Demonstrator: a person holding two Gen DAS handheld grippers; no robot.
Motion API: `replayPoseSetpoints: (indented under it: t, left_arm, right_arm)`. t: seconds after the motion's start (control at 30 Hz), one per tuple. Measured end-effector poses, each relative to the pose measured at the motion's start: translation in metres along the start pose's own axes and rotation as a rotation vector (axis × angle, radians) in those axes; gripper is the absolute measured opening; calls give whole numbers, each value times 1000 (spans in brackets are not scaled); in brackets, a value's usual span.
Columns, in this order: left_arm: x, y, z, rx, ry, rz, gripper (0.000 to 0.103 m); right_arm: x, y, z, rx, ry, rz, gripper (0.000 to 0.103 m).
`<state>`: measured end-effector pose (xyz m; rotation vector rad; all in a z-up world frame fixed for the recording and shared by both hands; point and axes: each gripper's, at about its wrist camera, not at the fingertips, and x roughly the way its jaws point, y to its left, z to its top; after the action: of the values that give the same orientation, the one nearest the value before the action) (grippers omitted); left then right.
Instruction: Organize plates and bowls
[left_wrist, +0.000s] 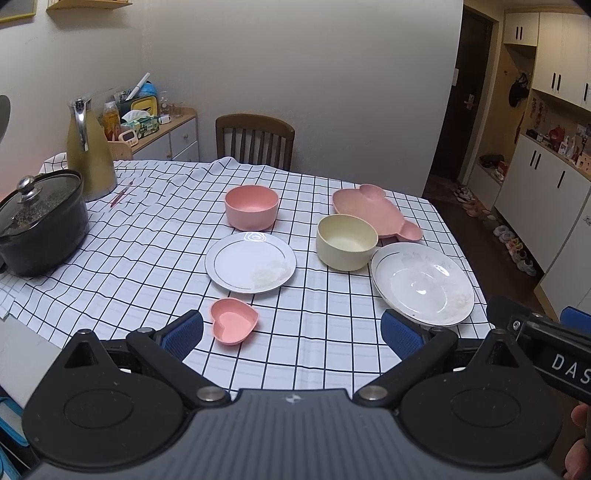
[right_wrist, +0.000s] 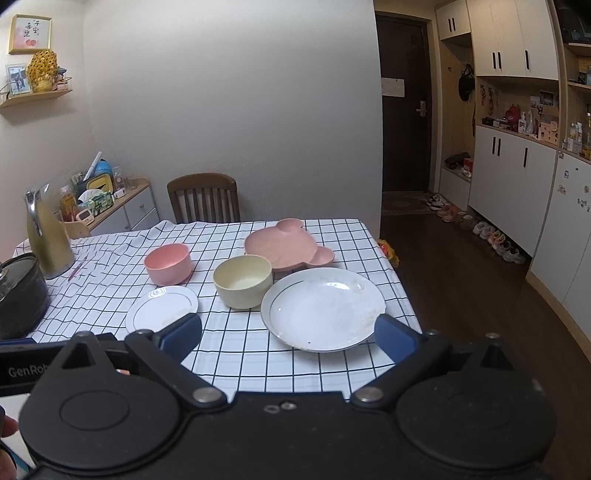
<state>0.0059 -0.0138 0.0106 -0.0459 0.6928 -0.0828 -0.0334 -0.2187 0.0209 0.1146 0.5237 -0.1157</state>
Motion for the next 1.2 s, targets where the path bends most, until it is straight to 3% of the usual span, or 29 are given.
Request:
replayPoseSetpoints:
  t: [0.8,1.2]
  left_arm:
    - [16,-9,8,14,3,-8,103]
    - [60,-28,26,2,36,15,103]
  right_arm:
    - [14,-7,3,16,14,3,99]
    - [55,-29,14,11,54,17,99]
